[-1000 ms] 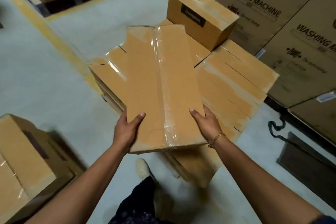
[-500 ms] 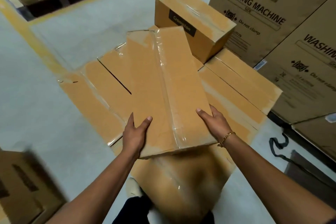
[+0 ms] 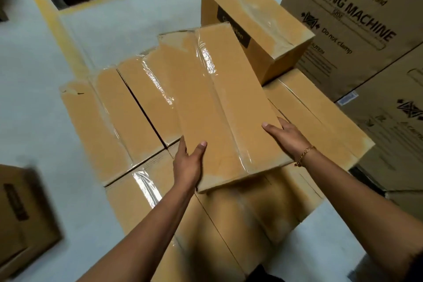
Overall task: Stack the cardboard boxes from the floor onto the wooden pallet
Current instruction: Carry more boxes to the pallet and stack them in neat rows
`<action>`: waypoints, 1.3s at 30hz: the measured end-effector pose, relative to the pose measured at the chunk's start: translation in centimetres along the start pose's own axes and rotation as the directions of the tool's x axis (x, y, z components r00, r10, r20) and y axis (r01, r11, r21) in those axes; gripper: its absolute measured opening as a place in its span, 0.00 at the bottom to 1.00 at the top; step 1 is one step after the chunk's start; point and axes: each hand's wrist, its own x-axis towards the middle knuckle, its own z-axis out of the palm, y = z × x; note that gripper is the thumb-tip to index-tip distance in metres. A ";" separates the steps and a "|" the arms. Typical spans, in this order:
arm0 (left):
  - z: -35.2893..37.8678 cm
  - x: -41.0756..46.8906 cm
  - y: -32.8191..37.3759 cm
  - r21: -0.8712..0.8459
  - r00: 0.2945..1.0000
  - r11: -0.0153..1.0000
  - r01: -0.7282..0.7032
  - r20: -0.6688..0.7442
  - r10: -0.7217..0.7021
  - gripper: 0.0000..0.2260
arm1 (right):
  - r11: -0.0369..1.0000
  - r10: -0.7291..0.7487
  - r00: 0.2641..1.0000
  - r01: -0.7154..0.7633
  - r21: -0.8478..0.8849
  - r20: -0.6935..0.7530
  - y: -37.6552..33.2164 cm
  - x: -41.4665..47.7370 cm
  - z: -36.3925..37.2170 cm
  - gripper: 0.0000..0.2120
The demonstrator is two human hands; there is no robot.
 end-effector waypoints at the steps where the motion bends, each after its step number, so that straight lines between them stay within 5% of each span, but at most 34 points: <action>1: 0.5 0.6 0.2 -0.001 1.000 1.000 -0.002 0.024 0.002 0.32 | 1.000 0.002 1.000 -0.002 -0.009 0.003 -0.1 1.0 -0.5 0.42; 6: 4.9 3.8 0.3 -0.006 0.997 1.000 0.025 0.077 -0.025 0.39 | 0.998 -0.045 0.999 0.046 -0.048 0.013 -0.2 6.5 -3.3 0.29; 10: 10.3 6.4 0.0 0.005 0.998 1.000 0.027 0.050 -0.027 0.37 | 0.985 -0.090 0.993 0.100 -0.143 0.074 -0.1 13.5 -6.1 0.34; 15: 15.6 9.4 0.0 0.006 1.000 1.000 0.014 0.027 -0.014 0.38 | 0.988 -0.089 0.988 0.103 -0.114 0.125 0.3 20.2 -9.3 0.14; 22: 19.0 10.7 -0.7 0.069 1.000 0.997 -0.021 0.002 0.021 0.37 | 0.990 -0.108 0.981 0.121 -0.073 0.163 2.3 25.2 -10.3 0.17; 28: 20.2 10.7 -0.7 0.054 0.999 0.998 0.032 -0.015 -0.031 0.40 | 0.982 -0.151 0.977 0.166 -0.092 0.149 5.1 26.7 -11.0 0.31; 34: 21.3 10.3 -1.3 -0.028 0.996 0.995 0.091 0.007 -0.091 0.50 | 0.971 -0.111 0.994 0.108 0.212 0.005 9.3 23.7 -11.4 0.24; 39: 21.8 10.9 -1.7 -0.007 0.997 0.997 0.072 -0.004 -0.072 0.46 | 0.863 0.037 0.998 -0.053 0.502 0.041 12.0 21.8 -9.5 0.13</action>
